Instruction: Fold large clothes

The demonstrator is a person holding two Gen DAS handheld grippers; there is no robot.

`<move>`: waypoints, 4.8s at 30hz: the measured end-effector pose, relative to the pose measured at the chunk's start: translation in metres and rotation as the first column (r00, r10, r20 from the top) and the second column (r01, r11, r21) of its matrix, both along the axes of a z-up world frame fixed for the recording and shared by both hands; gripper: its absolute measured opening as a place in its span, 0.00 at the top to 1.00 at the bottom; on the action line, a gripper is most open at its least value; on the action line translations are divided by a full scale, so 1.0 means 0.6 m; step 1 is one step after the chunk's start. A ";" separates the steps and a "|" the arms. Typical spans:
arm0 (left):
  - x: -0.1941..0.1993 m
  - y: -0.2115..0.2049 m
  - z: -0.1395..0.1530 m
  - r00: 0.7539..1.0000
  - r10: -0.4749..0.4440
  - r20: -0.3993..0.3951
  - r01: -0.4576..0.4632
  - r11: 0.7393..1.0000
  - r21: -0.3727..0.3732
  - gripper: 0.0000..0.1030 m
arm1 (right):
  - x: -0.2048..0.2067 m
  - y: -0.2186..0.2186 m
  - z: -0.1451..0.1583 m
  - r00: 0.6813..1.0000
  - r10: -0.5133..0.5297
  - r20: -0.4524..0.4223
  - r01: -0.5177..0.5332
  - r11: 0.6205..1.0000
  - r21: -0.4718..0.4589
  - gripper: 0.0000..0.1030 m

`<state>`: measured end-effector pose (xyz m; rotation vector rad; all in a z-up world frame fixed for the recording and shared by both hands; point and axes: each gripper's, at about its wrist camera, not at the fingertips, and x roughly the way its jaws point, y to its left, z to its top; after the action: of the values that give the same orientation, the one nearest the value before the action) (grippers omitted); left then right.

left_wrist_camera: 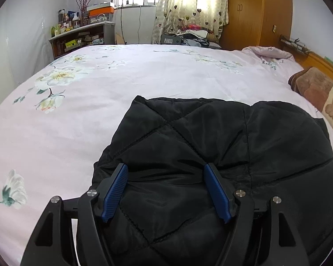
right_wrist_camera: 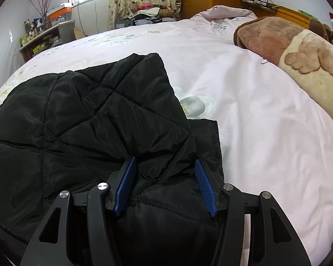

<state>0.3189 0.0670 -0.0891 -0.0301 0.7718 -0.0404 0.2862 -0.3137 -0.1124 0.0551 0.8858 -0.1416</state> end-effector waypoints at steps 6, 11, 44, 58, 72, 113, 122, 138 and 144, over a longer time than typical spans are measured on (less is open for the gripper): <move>0.001 0.005 0.051 0.996 -0.027 -0.084 0.028 1.000 0.011 0.29 | -0.004 0.004 0.045 0.999 -0.021 -0.040 0.020 0.999 -0.025 0.47; -0.057 0.044 0.109 1.000 -0.021 -0.006 0.021 1.000 -0.002 0.29 | -0.064 -0.006 0.109 0.999 -0.018 0.031 0.017 0.999 0.037 0.46; 0.040 0.078 0.018 0.993 -0.018 -0.120 -0.001 0.987 -0.159 0.50 | 0.002 0.000 0.051 0.996 -0.008 -0.085 0.016 0.996 0.089 0.56; -0.054 0.184 0.023 0.990 0.051 -0.129 -0.088 0.952 -0.294 0.50 | -0.071 -0.024 0.084 1.000 -0.005 -0.027 0.009 0.986 0.167 0.45; -0.082 0.171 -0.002 0.986 -0.008 -0.165 -0.050 0.938 -0.344 0.41 | -0.100 -0.046 0.060 0.998 -0.001 -0.059 0.015 0.968 0.249 0.42; 0.004 0.149 -0.071 0.971 -0.102 -0.216 0.001 0.905 -0.426 0.33 | 0.002 -0.086 -0.038 0.993 0.068 -0.101 -0.004 0.848 0.529 0.49; -0.015 0.117 -0.011 0.974 -0.098 -0.202 0.037 0.957 -0.289 0.73 | -0.007 -0.047 0.011 0.993 0.046 -0.109 0.005 0.905 0.425 0.77; -0.101 0.148 0.137 0.995 -0.089 -0.042 0.074 0.958 -0.276 0.77 | -0.079 -0.027 0.159 0.996 0.084 0.035 -0.091 0.927 0.364 0.84; -0.101 0.172 0.163 0.997 -0.076 -0.013 0.069 0.958 -0.277 0.77 | -0.058 -0.012 0.179 0.992 0.101 0.070 -0.119 0.923 0.365 0.84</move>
<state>0.2582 0.1700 0.0085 -0.2691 0.7855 -0.2185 0.2512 -0.3207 -0.0050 0.3582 0.8539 0.1335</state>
